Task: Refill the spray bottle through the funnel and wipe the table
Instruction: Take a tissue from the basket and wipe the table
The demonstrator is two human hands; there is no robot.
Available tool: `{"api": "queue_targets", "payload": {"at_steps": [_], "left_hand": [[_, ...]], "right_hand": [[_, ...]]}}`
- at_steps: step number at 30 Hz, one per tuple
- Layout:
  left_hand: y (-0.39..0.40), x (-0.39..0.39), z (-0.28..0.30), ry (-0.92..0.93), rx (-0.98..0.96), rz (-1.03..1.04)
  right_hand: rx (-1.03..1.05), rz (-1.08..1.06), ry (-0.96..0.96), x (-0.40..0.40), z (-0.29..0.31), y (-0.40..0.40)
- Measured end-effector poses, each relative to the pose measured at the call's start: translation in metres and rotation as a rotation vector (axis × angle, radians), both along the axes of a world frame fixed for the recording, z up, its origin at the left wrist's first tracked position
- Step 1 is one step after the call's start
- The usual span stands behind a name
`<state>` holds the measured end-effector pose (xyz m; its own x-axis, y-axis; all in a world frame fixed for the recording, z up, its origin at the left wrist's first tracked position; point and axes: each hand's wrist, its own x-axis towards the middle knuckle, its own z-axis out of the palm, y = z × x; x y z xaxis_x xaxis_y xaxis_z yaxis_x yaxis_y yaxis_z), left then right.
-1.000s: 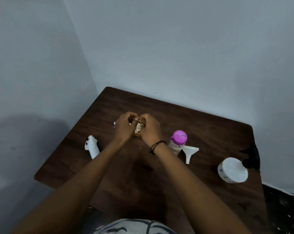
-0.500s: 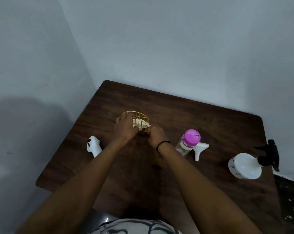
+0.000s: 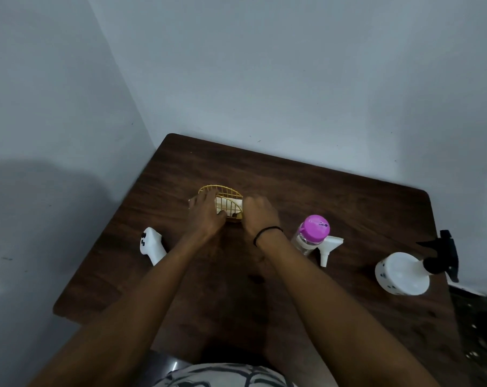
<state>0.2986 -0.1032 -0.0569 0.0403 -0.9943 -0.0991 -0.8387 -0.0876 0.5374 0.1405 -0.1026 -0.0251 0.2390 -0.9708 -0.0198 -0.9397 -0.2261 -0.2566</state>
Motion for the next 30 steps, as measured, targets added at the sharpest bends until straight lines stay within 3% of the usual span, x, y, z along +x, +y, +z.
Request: {"api": "queue_targets", "payload": {"at_steps": [5,9,16,25,28,30], "left_hand": [[-0.001,0.001,0.0,-0.004,-0.028,-0.017],[-0.001,-0.001,0.002,-0.002,-0.039,-0.024],[-0.002,0.0,0.005,0.014,-0.065,-0.046],[0.002,0.0,0.001,0.086,-0.099,0.02],[0.013,-0.01,0.012,0.192,-0.228,0.114],[0.027,-0.019,0.026,0.37,-0.283,0.136]], "right_hand": [[-0.085,0.045,0.082,0.002,0.016,-0.005],[-0.062,-0.027,0.001,0.0,0.019,-0.013],[-0.239,-0.117,-0.255,0.004,0.039,-0.022],[-0.246,-0.225,-0.708,-0.002,0.09,-0.003],[-0.252,-0.3,-0.853,-0.012,0.11,0.013],[-0.244,-0.353,-0.958,-0.024,0.12,0.032]]}}
